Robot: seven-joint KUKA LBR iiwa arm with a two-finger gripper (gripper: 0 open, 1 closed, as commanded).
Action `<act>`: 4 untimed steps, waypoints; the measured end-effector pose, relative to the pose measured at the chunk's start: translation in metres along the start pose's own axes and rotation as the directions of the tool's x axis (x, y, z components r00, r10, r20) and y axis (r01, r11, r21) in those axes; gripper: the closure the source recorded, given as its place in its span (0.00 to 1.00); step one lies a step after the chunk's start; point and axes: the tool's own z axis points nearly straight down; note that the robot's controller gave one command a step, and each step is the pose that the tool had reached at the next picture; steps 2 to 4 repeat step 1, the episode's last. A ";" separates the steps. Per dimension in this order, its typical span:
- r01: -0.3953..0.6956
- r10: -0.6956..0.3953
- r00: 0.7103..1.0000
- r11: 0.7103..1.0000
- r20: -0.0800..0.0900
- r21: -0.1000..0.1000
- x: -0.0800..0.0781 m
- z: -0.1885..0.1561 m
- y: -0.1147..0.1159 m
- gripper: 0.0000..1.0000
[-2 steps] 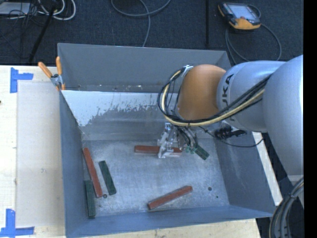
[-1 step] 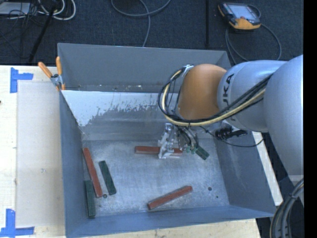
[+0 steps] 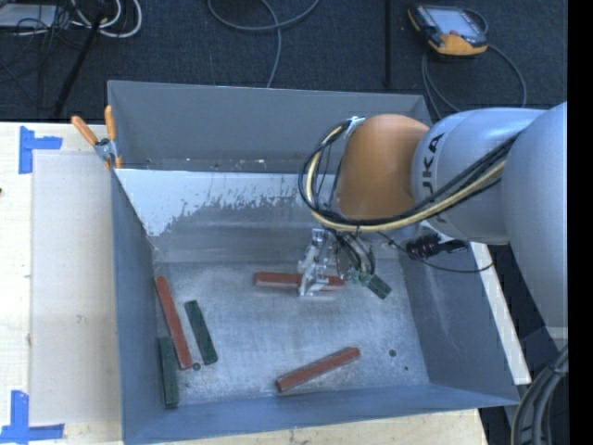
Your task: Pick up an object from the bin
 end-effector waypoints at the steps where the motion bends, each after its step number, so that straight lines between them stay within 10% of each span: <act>1: 0.000 0.000 1.000 1.000 -0.003 0.000 0.001 -0.019 0.000 1.00; 4: 0.000 0.000 1.000 1.000 -0.003 0.000 0.001 -0.019 0.000 1.00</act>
Offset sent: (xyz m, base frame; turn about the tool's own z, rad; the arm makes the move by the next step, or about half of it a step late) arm 0.0001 -0.0001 0.0583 0.0000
